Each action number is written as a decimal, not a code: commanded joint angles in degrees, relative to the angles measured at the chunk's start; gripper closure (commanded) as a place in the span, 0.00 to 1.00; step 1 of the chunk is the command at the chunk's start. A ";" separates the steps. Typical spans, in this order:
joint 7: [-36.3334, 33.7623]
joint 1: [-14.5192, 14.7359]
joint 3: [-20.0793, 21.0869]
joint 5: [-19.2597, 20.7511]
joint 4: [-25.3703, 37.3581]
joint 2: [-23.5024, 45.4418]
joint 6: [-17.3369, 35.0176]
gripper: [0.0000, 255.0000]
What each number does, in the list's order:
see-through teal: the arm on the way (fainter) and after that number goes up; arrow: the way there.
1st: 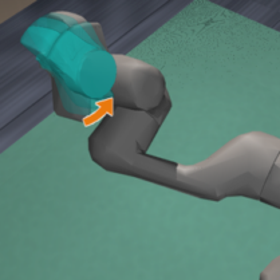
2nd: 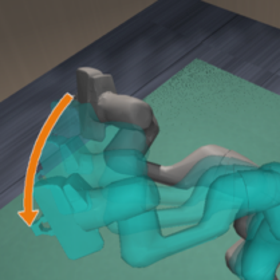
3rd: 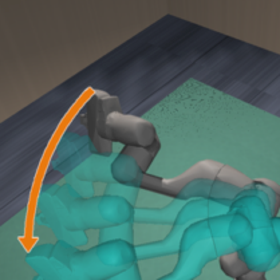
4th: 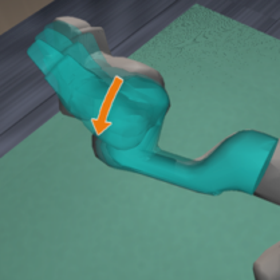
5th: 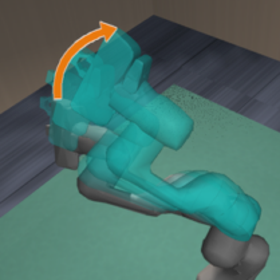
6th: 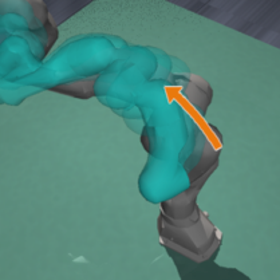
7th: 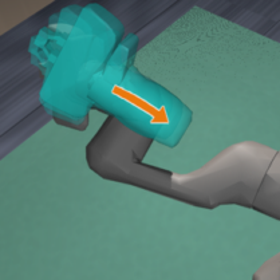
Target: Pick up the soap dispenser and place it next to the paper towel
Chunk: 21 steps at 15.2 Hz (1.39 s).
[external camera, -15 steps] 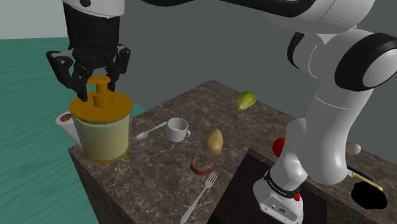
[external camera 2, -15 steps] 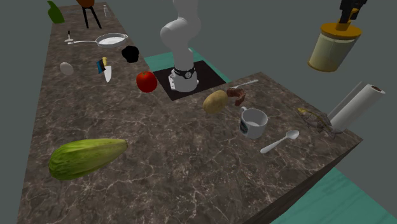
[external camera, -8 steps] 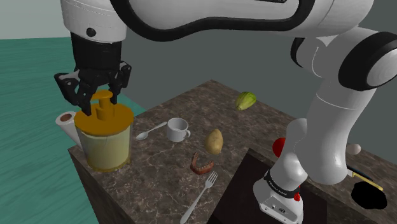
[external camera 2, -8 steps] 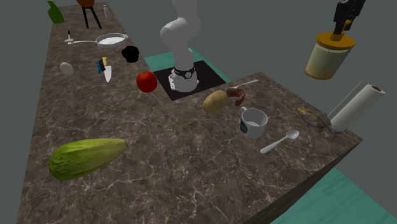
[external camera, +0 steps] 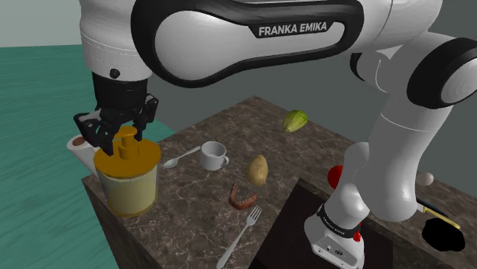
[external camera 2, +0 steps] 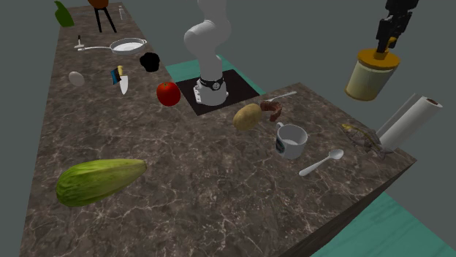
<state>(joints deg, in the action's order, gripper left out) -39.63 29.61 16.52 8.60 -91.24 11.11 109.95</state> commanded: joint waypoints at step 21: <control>-2.36 -0.08 -0.62 2.07 -13.00 3.00 15.83 1.00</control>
<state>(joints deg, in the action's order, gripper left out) -41.83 29.50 15.94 10.51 -103.85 13.84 125.05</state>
